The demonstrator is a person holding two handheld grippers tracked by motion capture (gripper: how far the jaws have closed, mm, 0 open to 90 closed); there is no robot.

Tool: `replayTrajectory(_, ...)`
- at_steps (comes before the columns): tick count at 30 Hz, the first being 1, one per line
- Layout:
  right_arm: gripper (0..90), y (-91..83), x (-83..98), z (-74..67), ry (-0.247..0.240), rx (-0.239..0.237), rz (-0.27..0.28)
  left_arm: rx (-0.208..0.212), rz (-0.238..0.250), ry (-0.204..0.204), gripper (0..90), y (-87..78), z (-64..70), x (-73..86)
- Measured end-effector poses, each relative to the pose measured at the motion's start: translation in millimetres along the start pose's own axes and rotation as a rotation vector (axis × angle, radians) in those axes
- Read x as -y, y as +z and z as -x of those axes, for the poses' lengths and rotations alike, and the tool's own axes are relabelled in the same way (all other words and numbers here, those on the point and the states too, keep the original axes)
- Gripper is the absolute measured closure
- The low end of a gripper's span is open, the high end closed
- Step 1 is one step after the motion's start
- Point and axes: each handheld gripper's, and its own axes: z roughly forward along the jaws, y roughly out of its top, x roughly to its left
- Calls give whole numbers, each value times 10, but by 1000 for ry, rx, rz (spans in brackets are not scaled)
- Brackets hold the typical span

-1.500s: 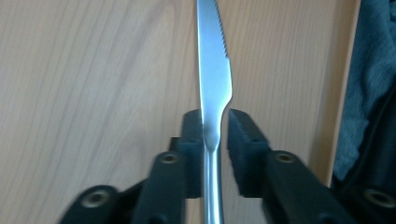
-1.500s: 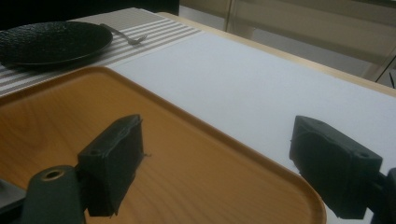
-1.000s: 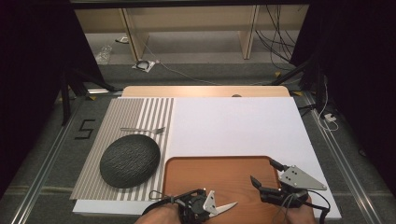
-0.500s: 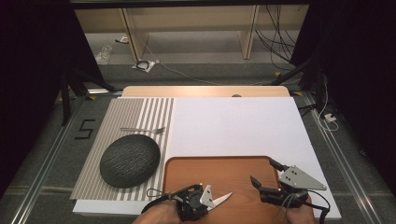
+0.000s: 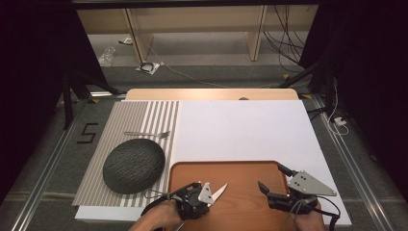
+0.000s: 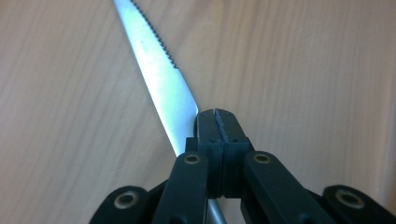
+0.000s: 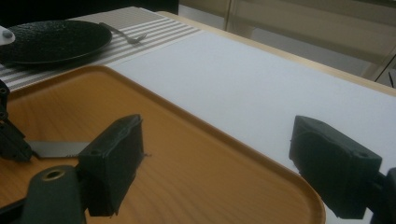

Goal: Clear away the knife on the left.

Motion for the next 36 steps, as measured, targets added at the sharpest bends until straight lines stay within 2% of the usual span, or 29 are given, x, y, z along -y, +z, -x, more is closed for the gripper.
replayTrajectory(15, 188, 1, 1, 2, 2, 1, -1, -42, 8, -52, 892, -67, -215, 123)
replayTrajectory(29, 189, 3, 3, 6, -1, 5, -4, -82, 2, -83, 891, -120, -336, 211)
replayTrajectory(31, 189, 3, 3, 6, 1, 5, -4, -91, -6, -108, 890, -127, -358, 215)
replayTrajectory(36, 189, 2, 3, 8, 1, 4, -3, -106, -27, -131, 889, -152, -384, 238)
